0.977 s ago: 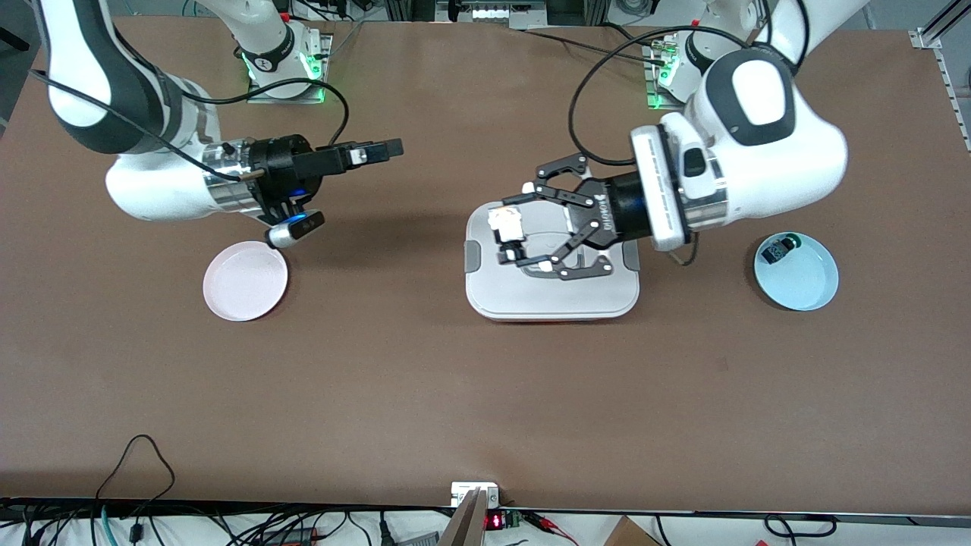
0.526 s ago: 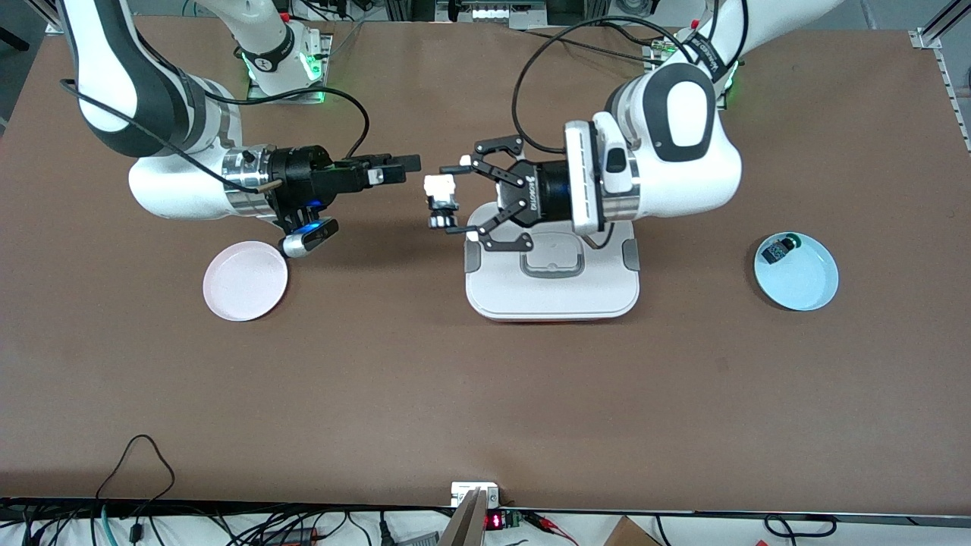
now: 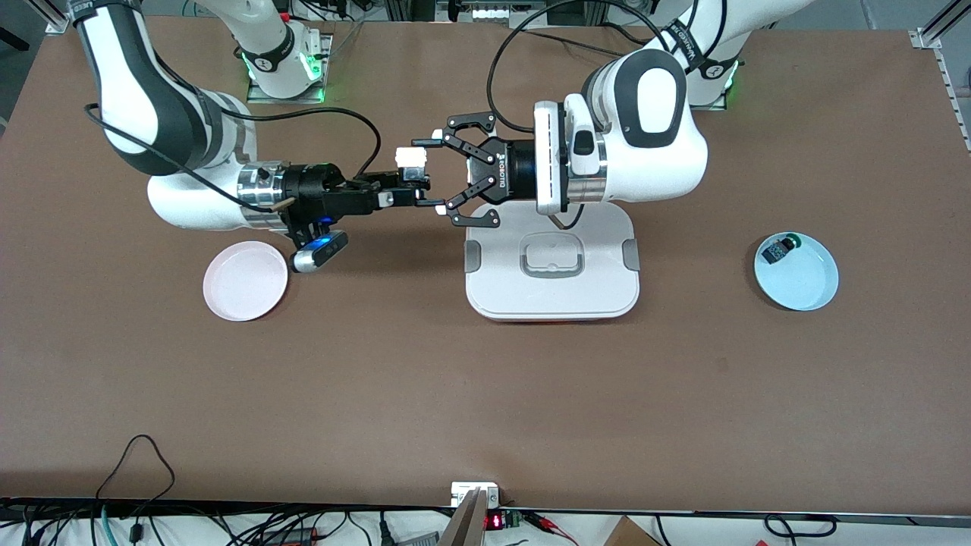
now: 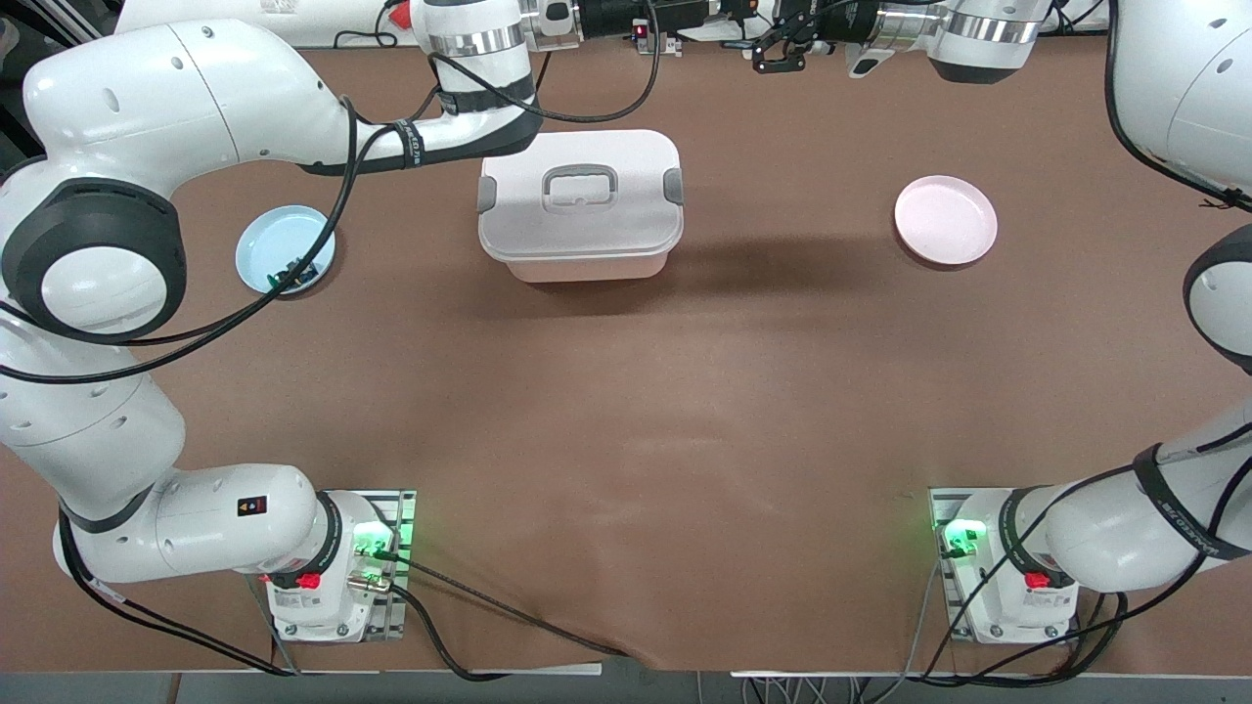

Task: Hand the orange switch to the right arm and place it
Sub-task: 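Carry the orange switch over the container while the right gripper approaches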

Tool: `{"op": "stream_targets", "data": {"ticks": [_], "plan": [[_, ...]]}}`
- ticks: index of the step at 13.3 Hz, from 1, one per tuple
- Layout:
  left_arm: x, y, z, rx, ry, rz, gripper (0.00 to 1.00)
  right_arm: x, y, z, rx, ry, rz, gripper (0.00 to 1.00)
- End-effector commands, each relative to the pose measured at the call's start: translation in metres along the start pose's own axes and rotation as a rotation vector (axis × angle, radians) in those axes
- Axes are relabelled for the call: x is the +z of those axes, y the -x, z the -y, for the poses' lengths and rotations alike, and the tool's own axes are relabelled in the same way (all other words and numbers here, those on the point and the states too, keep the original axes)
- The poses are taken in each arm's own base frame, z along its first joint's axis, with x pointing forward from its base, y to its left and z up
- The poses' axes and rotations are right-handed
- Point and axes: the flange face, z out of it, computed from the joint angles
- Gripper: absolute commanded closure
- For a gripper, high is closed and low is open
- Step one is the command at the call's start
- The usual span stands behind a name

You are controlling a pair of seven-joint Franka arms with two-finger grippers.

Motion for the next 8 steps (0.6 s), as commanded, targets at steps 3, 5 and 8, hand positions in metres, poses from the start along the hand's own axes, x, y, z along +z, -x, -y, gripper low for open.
{"op": "stream_targets", "data": {"ticks": [3,5,8], "plan": [[0.000,0.002,0.008,0.012,-0.021,-0.017,1.00,0.012,0.015,0.007,-0.015,0.001,0.041,0.00],[-0.001,0.001,0.008,0.011,-0.023,-0.018,1.00,-0.001,0.013,0.011,-0.003,-0.005,0.051,0.00],[-0.006,0.000,0.012,0.011,-0.032,-0.019,1.00,-0.013,0.011,0.015,-0.007,-0.006,0.059,0.00]]}}
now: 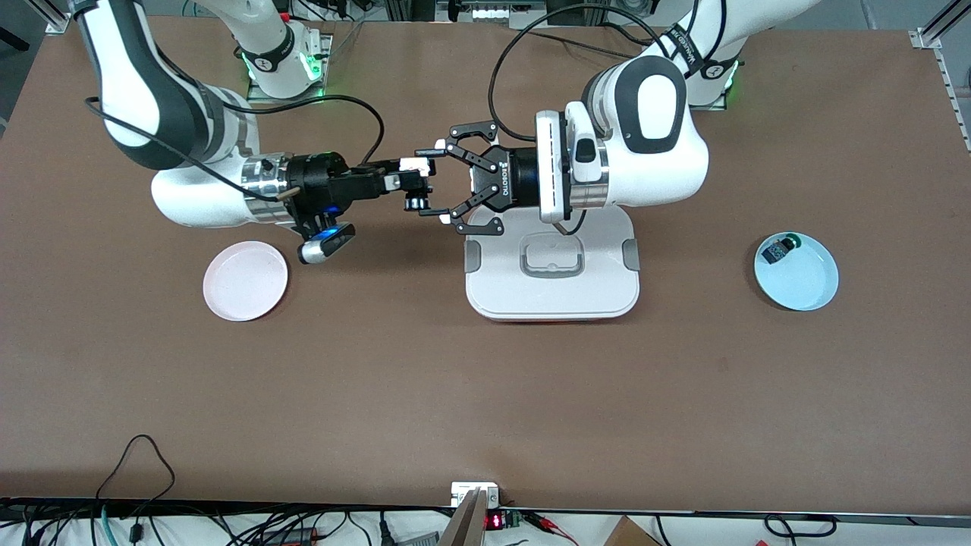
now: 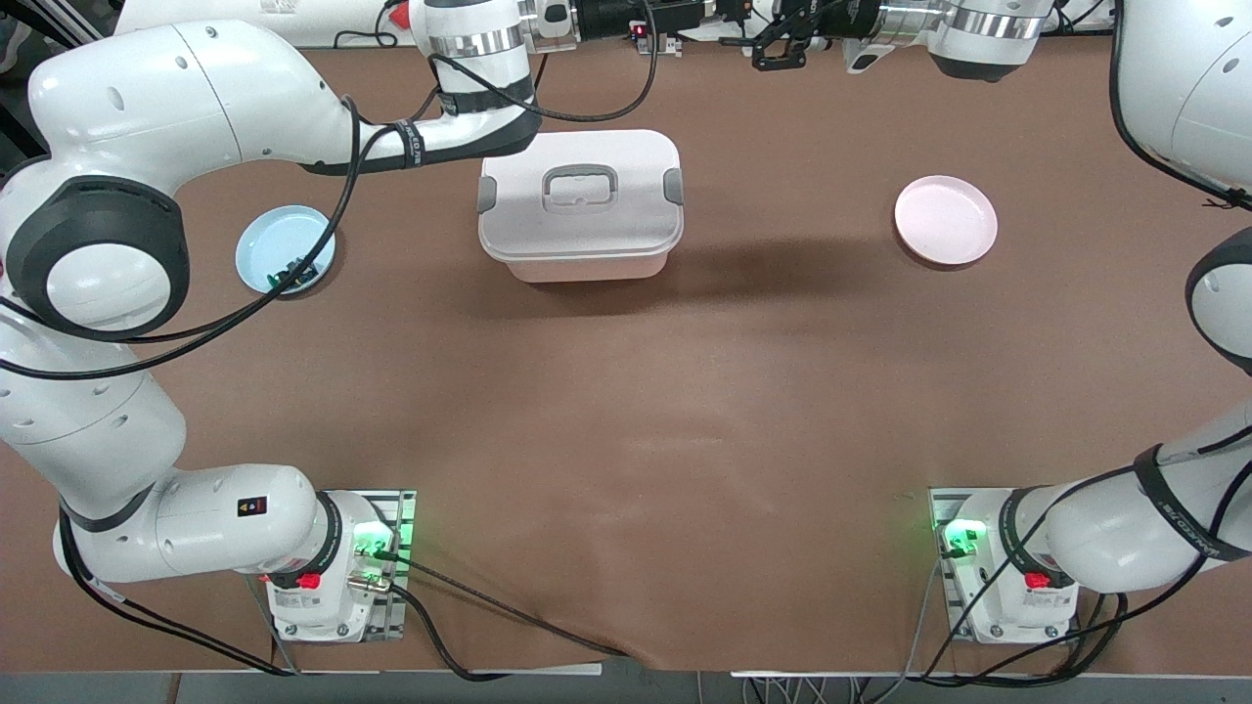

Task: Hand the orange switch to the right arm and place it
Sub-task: 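Carry the orange switch over the container while the right gripper approaches, then grasp the orange switch with the right gripper beside the left gripper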

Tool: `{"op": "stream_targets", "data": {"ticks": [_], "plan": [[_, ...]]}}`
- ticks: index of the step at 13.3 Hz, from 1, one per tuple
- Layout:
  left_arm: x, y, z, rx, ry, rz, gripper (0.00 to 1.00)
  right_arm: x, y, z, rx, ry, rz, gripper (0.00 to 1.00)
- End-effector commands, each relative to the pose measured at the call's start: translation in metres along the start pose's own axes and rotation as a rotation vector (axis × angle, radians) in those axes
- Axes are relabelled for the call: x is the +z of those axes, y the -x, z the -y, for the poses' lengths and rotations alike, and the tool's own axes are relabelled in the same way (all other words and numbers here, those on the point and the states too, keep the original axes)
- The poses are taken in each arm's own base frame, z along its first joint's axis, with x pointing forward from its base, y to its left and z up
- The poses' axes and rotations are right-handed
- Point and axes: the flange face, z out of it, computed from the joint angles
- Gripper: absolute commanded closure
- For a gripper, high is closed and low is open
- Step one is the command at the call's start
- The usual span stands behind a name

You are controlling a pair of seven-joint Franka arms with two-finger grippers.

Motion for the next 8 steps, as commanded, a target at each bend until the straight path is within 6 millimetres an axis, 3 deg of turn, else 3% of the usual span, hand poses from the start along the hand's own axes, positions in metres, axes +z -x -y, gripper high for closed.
{"op": "stream_targets", "data": {"ticks": [1,8], "plan": [[-0.0007,-0.0035,0.0034,0.015,-0.010,-0.023,1.00,-0.0040,0.0040,0.0049,0.006,0.002,0.014,0.00],[0.0032,-0.0013,0.0006,0.012,-0.003,-0.021,1.00,-0.0022,-0.0005,-0.0019,-0.008,0.043,0.004,0.11]]}}
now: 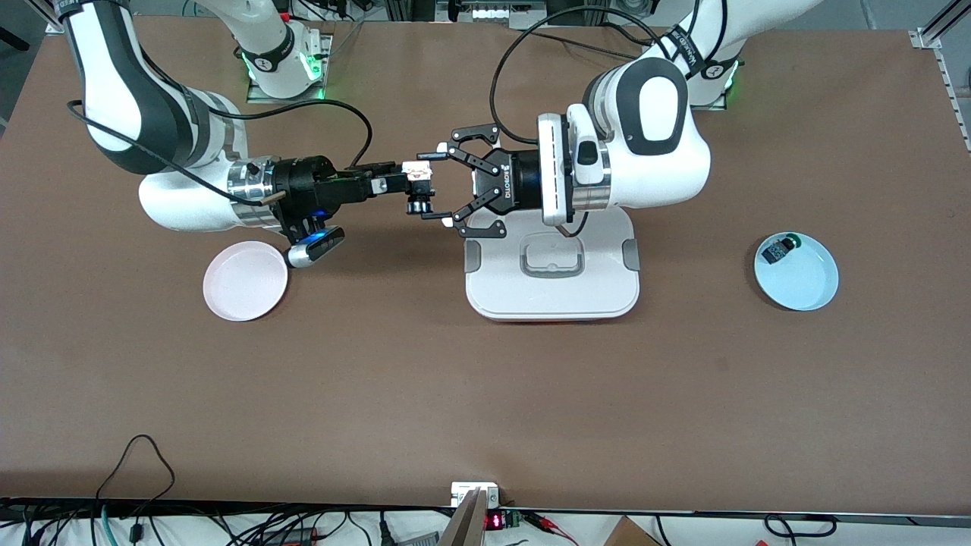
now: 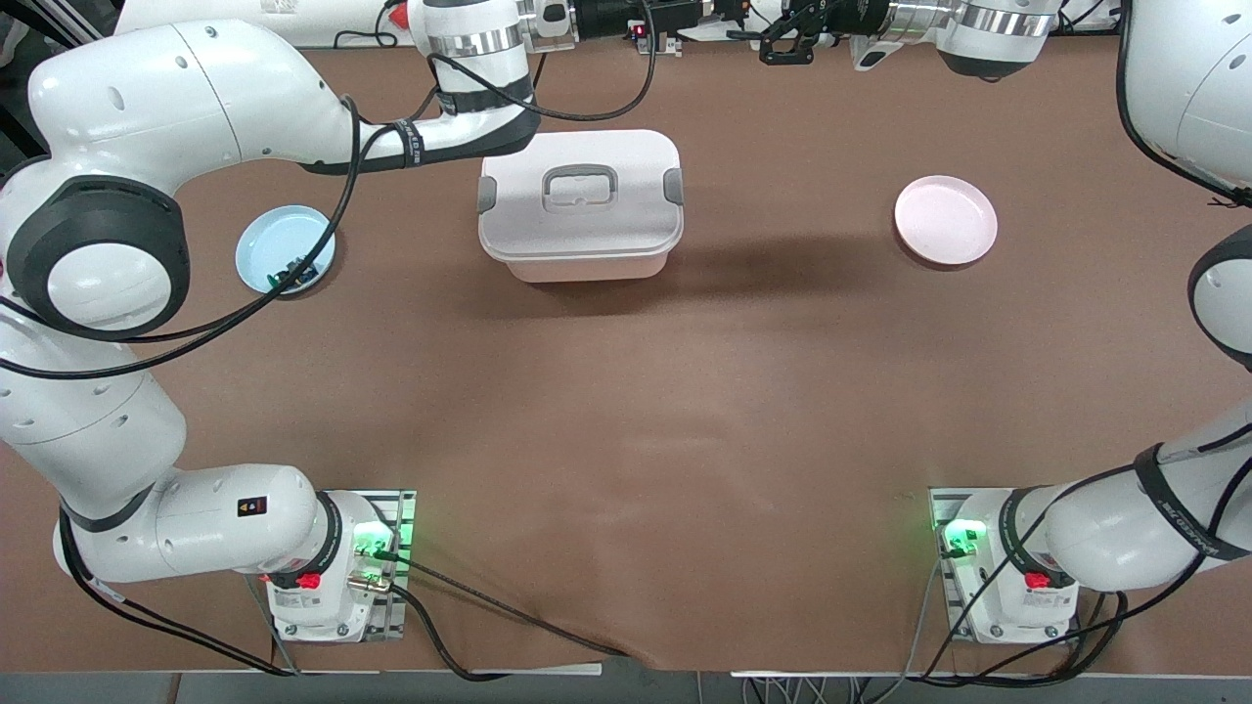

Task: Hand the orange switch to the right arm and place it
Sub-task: 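Grasp the orange switch with the right gripper beside the left gripper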

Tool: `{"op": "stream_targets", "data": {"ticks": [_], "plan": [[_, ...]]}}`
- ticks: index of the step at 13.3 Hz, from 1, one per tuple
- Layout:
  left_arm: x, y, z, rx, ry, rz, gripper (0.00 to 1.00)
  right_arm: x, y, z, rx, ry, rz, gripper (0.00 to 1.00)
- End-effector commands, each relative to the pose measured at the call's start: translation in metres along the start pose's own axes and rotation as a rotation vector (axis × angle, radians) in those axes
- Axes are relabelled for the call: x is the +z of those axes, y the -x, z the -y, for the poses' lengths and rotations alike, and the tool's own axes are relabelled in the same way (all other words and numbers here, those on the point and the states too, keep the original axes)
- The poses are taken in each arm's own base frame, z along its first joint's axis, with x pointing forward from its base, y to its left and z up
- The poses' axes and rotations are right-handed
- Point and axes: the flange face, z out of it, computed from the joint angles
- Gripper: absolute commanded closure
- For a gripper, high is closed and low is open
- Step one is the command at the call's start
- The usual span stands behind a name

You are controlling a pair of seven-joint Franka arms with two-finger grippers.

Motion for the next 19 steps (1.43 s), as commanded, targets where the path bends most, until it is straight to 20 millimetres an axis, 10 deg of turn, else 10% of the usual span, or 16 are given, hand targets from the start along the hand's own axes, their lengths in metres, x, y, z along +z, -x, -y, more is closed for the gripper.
{"op": "stream_targets", "data": {"ticks": [1,19], "plan": [[0.004,-0.002,0.000,0.012,-0.001,-0.021,1.00,0.002,0.000,-0.002,-0.014,0.054,-0.002,0.14],[0.006,0.002,0.001,0.002,0.001,-0.022,1.00,-0.011,0.003,0.012,-0.038,0.056,-0.013,0.32]]}}
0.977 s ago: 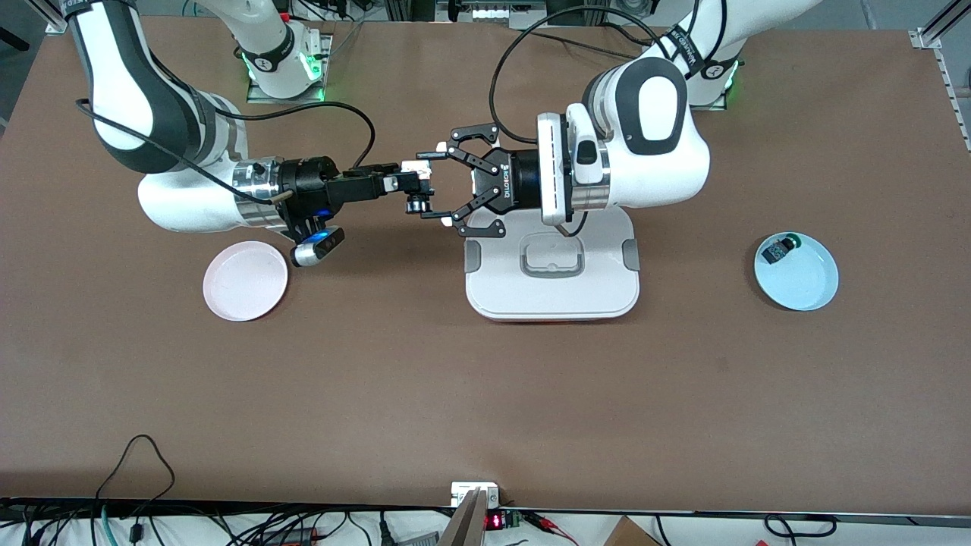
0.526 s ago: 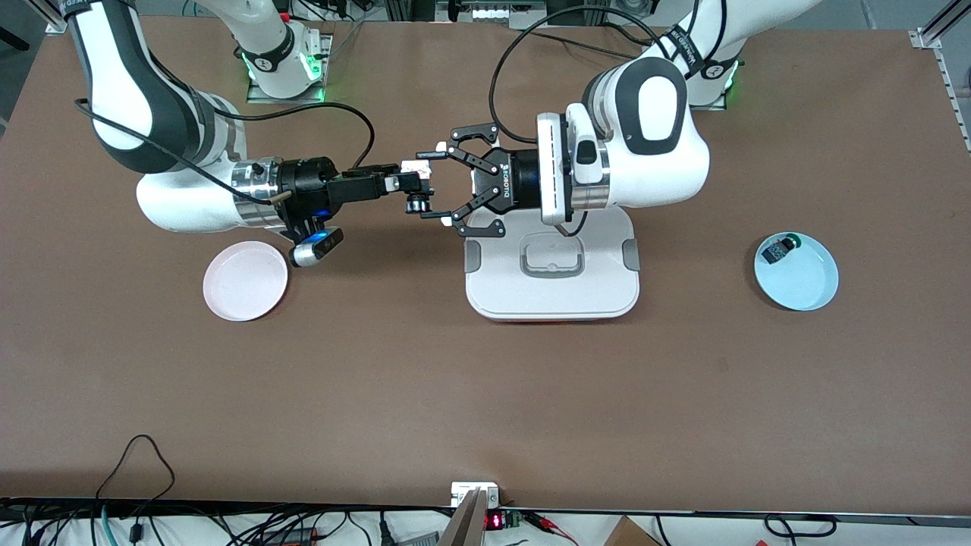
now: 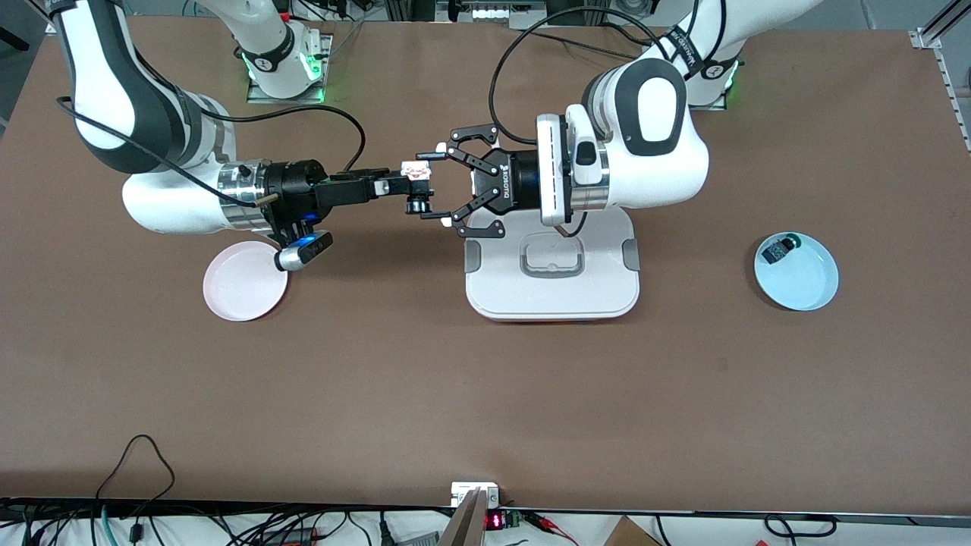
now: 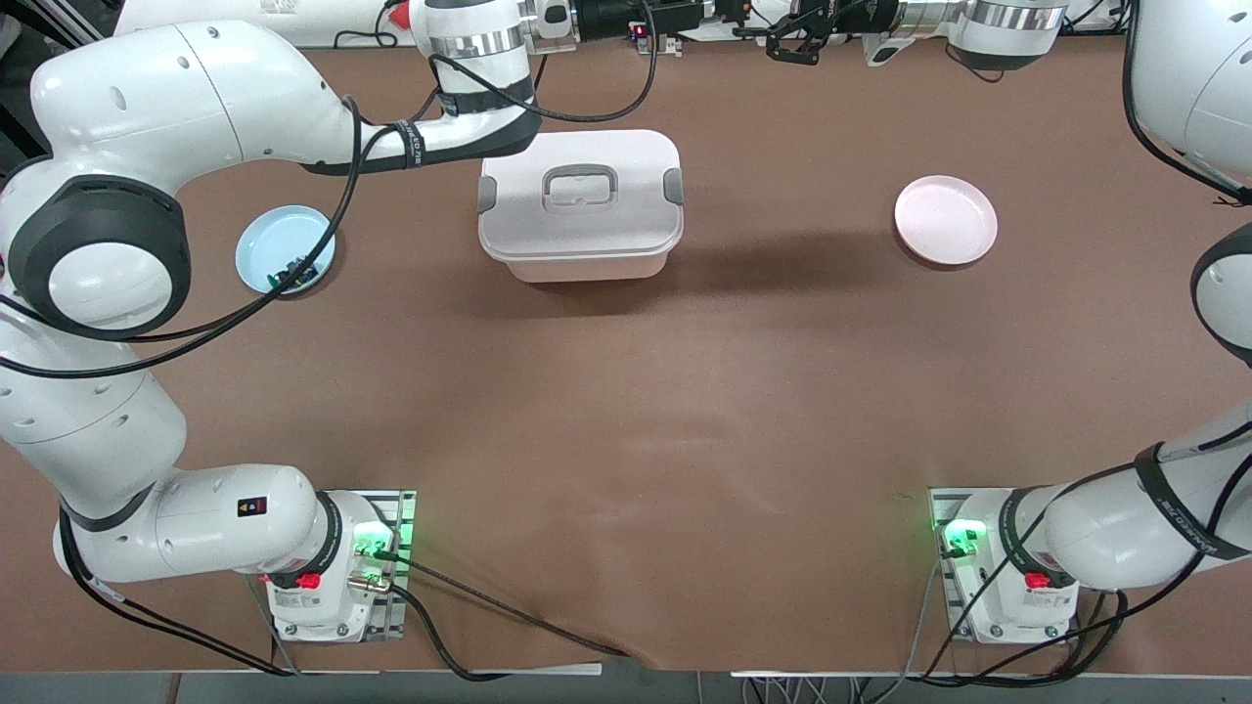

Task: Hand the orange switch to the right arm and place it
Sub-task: 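Grasp the orange switch with the right gripper beside the left gripper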

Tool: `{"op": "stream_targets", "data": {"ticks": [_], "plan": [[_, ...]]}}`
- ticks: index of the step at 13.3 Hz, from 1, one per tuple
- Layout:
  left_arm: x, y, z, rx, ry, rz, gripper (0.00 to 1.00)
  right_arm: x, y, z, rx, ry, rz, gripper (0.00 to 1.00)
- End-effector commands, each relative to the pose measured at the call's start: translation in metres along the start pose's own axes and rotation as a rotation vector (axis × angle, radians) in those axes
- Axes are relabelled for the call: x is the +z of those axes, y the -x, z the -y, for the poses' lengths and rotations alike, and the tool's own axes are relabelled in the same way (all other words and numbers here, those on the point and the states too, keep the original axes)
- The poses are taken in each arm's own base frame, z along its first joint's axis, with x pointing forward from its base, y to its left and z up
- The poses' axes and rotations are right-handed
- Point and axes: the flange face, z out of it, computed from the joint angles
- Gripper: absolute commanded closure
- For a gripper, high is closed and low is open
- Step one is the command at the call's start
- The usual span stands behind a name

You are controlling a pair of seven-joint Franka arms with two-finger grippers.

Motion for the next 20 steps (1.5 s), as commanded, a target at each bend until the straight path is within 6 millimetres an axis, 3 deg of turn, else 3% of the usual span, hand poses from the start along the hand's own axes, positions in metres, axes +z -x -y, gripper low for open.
{"op": "stream_targets", "data": {"ticks": [1,3,6,8,12,14,15,16,20], "plan": [[0.005,-0.002,0.000,0.009,-0.001,-0.023,1.00,0.002,0.005,0.006,-0.008,0.002,0.011,0.34],[0.005,-0.002,0.000,0.009,-0.001,-0.023,1.00,0.003,0.004,0.005,-0.011,0.005,0.012,0.40],[0.005,-0.001,0.000,0.008,-0.001,-0.024,1.00,0.004,0.004,0.004,-0.017,0.006,0.015,0.71],[0.005,0.001,0.001,0.003,0.000,-0.023,1.00,0.004,0.004,0.004,-0.017,0.006,0.016,0.78],[0.005,0.001,0.001,0.003,0.000,-0.023,1.00,0.004,0.003,0.002,-0.029,0.006,0.016,0.79],[0.005,0.002,0.002,0.002,0.000,-0.023,0.94,0.005,0.004,0.003,-0.037,0.007,0.016,0.80],[0.005,0.001,0.002,0.003,-0.001,-0.023,0.74,0.005,0.004,0.003,-0.037,0.007,0.017,0.80],[0.005,0.001,0.001,0.001,-0.002,-0.028,0.01,0.005,0.004,0.003,-0.037,0.007,0.017,0.81],[-0.007,-0.010,0.011,0.008,-0.022,-0.039,0.00,0.006,0.004,0.003,-0.052,0.008,0.019,0.81]]}}
